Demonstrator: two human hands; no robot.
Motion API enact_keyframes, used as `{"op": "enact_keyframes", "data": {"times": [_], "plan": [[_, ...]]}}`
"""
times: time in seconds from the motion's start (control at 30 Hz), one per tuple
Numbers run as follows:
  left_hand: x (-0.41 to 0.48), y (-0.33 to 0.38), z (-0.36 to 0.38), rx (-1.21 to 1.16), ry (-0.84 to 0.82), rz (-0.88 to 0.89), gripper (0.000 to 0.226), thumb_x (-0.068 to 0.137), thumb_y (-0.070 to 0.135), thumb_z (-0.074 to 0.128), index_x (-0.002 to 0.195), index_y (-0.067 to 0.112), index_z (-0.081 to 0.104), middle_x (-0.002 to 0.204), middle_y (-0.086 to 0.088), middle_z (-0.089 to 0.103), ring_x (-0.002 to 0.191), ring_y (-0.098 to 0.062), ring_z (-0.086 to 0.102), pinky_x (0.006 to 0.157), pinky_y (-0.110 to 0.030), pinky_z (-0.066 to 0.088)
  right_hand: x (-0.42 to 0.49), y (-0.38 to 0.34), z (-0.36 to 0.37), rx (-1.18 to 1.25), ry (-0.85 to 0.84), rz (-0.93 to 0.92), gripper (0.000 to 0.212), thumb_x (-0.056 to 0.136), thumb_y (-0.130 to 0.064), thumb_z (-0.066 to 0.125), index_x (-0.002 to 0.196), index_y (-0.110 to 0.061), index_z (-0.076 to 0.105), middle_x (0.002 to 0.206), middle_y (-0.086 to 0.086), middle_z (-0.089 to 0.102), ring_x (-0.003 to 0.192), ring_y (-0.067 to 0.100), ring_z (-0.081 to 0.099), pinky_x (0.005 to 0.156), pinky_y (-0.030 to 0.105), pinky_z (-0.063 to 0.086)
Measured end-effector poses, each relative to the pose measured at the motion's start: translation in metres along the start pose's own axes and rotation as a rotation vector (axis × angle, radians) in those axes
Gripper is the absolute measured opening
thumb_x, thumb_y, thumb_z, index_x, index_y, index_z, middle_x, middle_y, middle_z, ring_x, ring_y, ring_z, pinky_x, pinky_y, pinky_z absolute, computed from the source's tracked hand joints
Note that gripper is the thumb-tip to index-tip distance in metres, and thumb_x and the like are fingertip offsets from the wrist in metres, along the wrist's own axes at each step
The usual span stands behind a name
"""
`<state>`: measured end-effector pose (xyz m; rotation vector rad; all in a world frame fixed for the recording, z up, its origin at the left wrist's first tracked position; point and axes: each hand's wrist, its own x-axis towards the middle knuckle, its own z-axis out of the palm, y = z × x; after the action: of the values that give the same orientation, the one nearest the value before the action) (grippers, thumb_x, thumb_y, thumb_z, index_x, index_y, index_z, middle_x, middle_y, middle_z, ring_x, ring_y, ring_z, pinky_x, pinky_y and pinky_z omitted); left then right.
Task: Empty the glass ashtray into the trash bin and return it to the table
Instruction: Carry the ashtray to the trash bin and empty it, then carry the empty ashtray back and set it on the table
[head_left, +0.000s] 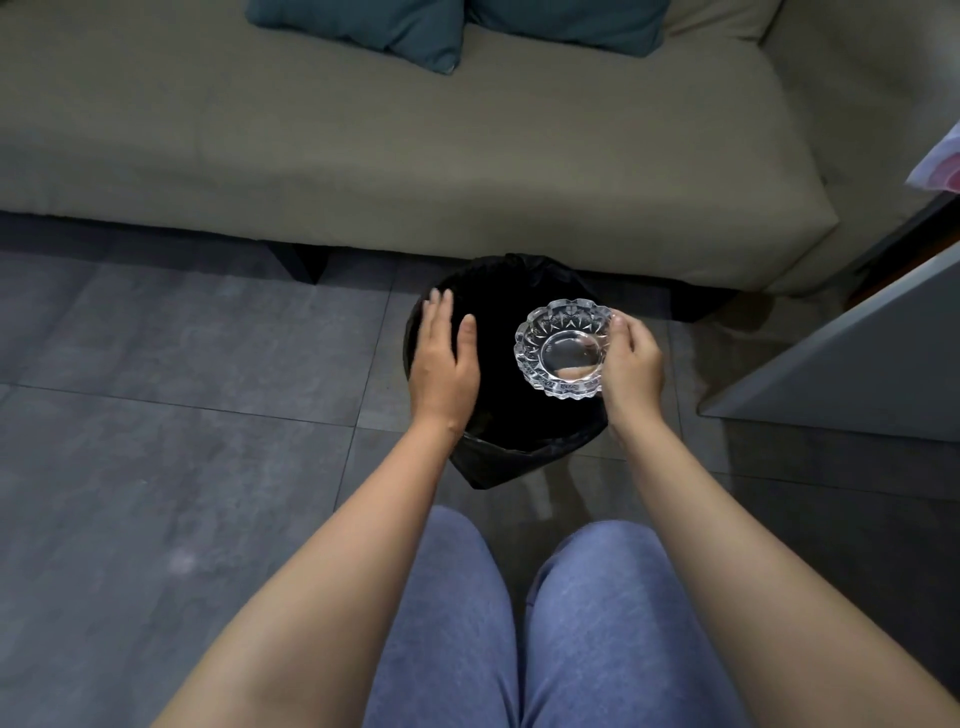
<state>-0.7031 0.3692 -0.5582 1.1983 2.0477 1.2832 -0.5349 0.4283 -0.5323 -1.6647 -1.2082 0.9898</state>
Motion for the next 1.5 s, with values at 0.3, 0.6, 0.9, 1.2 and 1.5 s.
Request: {"op": "enact_keyframes", "data": {"times": [0.3,0.6,0.9,1.2,1.5], "plan": [[-0.013,0.039,0.026,-0.569,-0.060,-0.283,0.050,0.100,0.046,0.032,0.131,0.018,0.060,0.129,-0.001,0.065,0.123,-0.014,0.059,0.109,-0.038,0.044,-0.028,-0.007,0.024,0.202,-0.105,0.069,0.030,0.103,-0.028,0.039,0.118,-0.016,0.062,0.104,-0.004,0.068,0.089,0.005,0.065,0.094,0.032,0.052],[-0.012,0.044,0.028,-0.647,0.038,-0.342,0.049,0.104,0.040,0.028,0.119,0.011,0.065,0.114,-0.007,0.072,0.108,-0.017,0.067,0.101,-0.037,0.051,-0.035,-0.001,0.031,0.323,-0.104,-0.003,0.034,0.104,-0.023,0.036,0.125,-0.010,0.061,0.129,0.008,0.063,0.122,0.022,0.058,0.109,0.043,0.043],[-0.020,0.188,-0.042,-0.640,-0.014,-0.394,0.044,0.104,0.039,0.030,0.113,0.017,0.066,0.111,-0.007,0.073,0.107,-0.019,0.069,0.101,-0.039,0.051,-0.064,-0.133,-0.040,0.329,-0.081,0.047,0.035,0.104,-0.016,0.037,0.129,-0.005,0.059,0.131,0.008,0.062,0.125,0.020,0.057,0.108,0.032,0.044],[-0.041,0.399,-0.140,-0.613,-0.142,-0.367,0.048,0.102,0.045,0.031,0.118,0.017,0.066,0.112,-0.006,0.073,0.107,-0.019,0.069,0.100,-0.044,0.051,-0.117,-0.330,-0.160,0.334,-0.006,0.044,0.035,0.105,-0.015,0.036,0.130,-0.010,0.058,0.126,-0.002,0.060,0.108,-0.006,0.057,0.087,0.000,0.039],[-0.096,0.540,-0.189,-0.576,-0.377,-0.281,0.044,0.098,0.051,0.032,0.110,0.027,0.067,0.114,-0.002,0.072,0.110,-0.016,0.067,0.104,-0.043,0.048,-0.187,-0.438,-0.276,0.320,0.206,0.064,0.037,0.105,-0.023,0.034,0.136,-0.017,0.054,0.138,-0.004,0.055,0.127,0.009,0.051,0.106,0.021,0.040]]}}
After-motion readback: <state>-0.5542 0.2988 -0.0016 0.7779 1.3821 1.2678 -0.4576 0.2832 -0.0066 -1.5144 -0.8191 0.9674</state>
